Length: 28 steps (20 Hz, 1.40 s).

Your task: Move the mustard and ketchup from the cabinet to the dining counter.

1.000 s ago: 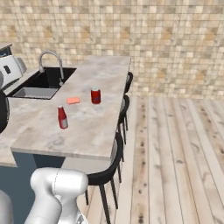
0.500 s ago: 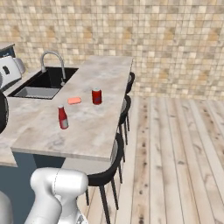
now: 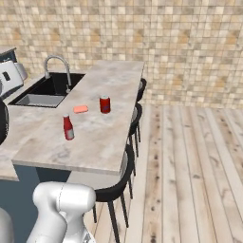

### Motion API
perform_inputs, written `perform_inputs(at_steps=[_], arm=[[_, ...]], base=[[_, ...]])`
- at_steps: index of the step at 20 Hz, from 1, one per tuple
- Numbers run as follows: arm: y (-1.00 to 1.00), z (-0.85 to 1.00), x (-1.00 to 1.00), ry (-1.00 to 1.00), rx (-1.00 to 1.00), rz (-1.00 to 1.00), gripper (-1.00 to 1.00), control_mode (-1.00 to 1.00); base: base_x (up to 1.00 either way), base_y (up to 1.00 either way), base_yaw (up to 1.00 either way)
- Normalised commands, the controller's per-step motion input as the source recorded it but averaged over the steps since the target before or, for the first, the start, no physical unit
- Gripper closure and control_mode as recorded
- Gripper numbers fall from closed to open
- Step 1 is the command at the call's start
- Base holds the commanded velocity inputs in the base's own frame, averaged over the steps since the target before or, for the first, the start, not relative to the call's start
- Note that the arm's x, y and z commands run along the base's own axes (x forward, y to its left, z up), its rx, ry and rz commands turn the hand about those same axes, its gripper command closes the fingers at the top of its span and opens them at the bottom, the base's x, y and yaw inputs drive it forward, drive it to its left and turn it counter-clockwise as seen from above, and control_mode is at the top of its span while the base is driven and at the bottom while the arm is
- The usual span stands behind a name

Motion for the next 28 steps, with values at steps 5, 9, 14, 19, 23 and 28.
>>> perform_inputs(at_steps=[5,9,14,19,23,28], arm=[[0.00,0.00,0.00,0.00,0.00,0.00,1.00,1.00],[0.00,0.00,0.00,0.00,0.00,0.00,1.00,1.00],[-0.16,-0.04,-0.02,0.03,0.05,0.00,1.00,-1.00],[-0.48,-0.06,-0.06,0.03,0.17,0.01,1.00,-1.00],[-0.55,-0.11,-0.02,0.02,0.21,0.10,1.00,-1.00],[-0.56,-0.14,0.00,0.04,0.11,0.26,1.00,-1.00]], base=[[0.00,0.00,0.00],[0.00,-0.01,0.00],[0.00,-0.04,0.00],[0.00,0.00,0.00],[0.00,0.00,0.00],[0.00,0.00,0.00]])
